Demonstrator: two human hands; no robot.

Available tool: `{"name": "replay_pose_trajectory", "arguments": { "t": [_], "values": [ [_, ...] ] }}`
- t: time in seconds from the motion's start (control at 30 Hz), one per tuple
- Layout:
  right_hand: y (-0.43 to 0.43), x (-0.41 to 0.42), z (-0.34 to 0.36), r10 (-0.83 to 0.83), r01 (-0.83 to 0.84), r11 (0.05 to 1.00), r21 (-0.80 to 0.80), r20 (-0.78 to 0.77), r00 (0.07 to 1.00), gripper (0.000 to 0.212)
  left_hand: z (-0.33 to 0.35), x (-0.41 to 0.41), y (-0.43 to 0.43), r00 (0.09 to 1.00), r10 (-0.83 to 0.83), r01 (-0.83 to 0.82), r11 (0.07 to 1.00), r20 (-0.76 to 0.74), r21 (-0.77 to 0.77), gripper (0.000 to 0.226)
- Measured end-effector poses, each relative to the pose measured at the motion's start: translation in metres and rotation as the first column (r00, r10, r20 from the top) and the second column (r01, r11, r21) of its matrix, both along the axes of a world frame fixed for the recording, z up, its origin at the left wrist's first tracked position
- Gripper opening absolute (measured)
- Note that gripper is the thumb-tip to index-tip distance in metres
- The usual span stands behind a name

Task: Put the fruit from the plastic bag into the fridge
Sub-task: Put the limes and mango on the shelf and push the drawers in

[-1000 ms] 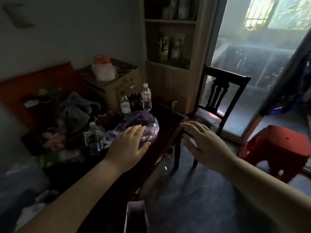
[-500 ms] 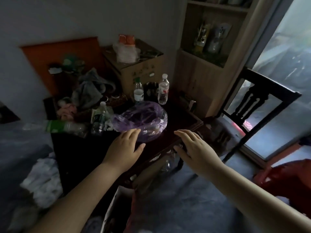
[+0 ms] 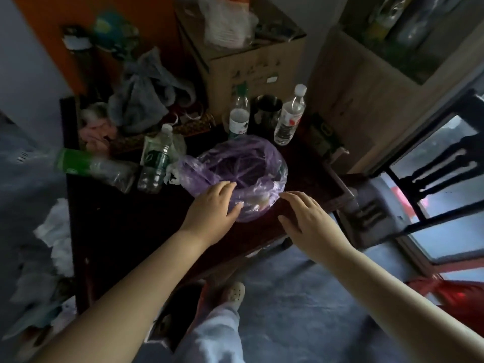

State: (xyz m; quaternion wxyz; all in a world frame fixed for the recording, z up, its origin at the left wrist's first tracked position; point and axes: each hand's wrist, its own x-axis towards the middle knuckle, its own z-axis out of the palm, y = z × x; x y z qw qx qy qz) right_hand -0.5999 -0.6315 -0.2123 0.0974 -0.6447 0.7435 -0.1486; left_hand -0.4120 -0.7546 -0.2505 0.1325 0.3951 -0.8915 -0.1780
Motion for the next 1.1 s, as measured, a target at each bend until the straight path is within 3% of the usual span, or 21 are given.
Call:
{"name": "replay_pose_trajectory", "arguments": {
  "t": [0.1, 0.3, 0.6, 0.87, 1.0, 1.1],
  "values": [
    [-0.045, -0.017, -0.014, -0.047, 0.044, 0.997, 0.067, 0.04, 0.998, 0.047, -0.016, -0.021, -0.036, 0.998, 0.019, -0.017, 0.999, -0.06, 0.042, 0.046],
    [-0.113, -0.034, -0.045, -0.037, 0.018, 0.989, 0.145, 0.131, 0.991, 0.047, -0.051, -0.052, -0.088, 0.999, 0.031, -0.026, 0.988, -0.035, 0.154, 0.043],
    [-0.179, -0.048, -0.092, -0.115, 0.059, 0.969, 0.241, 0.226, 0.967, 0.051, -0.093, -0.081, -0.106, 0.982, 0.185, -0.154, 0.908, -0.042, 0.389, 0.037],
    [-0.217, -0.063, -0.128, 0.176, -0.182, 0.915, 0.36, 0.05, 0.983, 0.069, -0.107, -0.096, -0.087, 0.96, 0.278, -0.258, 0.864, 0.017, 0.432, 0.04],
    [-0.232, -0.069, -0.139, 0.357, -0.27, 0.863, 0.426, -0.137, 0.924, 0.079, -0.105, -0.1, -0.08, 0.948, 0.311, -0.303, 0.835, 0.062, 0.46, 0.045],
    [-0.239, -0.074, -0.146, 0.42, -0.247, 0.827, 0.505, -0.263, 0.868, 0.092, -0.1, -0.104, -0.077, 0.947, 0.31, -0.312, 0.831, 0.082, 0.46, 0.046]
  ]
}}
